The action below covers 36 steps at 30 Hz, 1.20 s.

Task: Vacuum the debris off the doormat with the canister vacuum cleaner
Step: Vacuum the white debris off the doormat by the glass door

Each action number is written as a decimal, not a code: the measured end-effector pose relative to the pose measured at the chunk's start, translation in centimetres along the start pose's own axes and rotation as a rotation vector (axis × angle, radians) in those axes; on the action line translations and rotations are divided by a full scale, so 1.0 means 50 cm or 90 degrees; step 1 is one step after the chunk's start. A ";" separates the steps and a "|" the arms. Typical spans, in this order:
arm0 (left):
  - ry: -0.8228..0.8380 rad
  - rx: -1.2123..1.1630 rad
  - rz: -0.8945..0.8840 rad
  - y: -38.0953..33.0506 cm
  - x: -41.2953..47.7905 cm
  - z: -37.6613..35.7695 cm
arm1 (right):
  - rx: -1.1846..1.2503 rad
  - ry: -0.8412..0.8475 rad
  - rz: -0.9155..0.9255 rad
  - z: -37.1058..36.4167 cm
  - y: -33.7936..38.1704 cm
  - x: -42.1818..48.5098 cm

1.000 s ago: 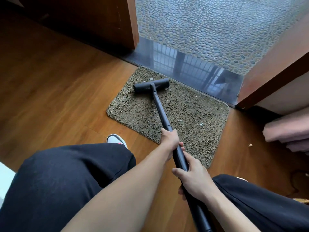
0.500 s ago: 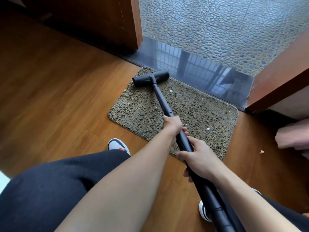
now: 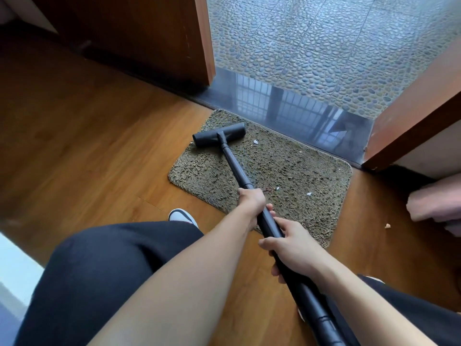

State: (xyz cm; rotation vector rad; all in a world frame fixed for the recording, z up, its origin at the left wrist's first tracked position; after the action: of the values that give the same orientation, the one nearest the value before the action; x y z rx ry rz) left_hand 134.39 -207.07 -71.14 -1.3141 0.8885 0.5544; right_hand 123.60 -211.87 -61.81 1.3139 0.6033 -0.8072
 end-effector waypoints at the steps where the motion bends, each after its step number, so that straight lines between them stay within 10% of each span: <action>1: -0.003 0.002 0.000 0.015 -0.019 0.002 | -0.005 0.001 -0.002 -0.005 -0.015 -0.016; 17: 0.053 0.096 -0.003 0.186 -0.184 -0.073 | 0.040 -0.067 -0.011 0.000 -0.185 -0.213; 36: 0.062 0.043 -0.010 0.060 -0.032 -0.142 | 0.085 -0.092 -0.030 0.075 -0.104 -0.047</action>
State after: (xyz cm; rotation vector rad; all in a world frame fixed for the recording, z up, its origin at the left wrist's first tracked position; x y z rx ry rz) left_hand 129.40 -213.15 -71.67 -1.2939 0.9686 0.4466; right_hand 117.82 -215.47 -62.43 1.3525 0.4728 -0.9855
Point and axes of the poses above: each hand's wrist, its own x-axis towards the middle knuckle, its own z-axis out of the back of the hand, y = z × x, the point moved 9 cm from there along x, towards the middle knuckle, and after that the axes turned 4 degrees about -z, right-handed, at the moved point
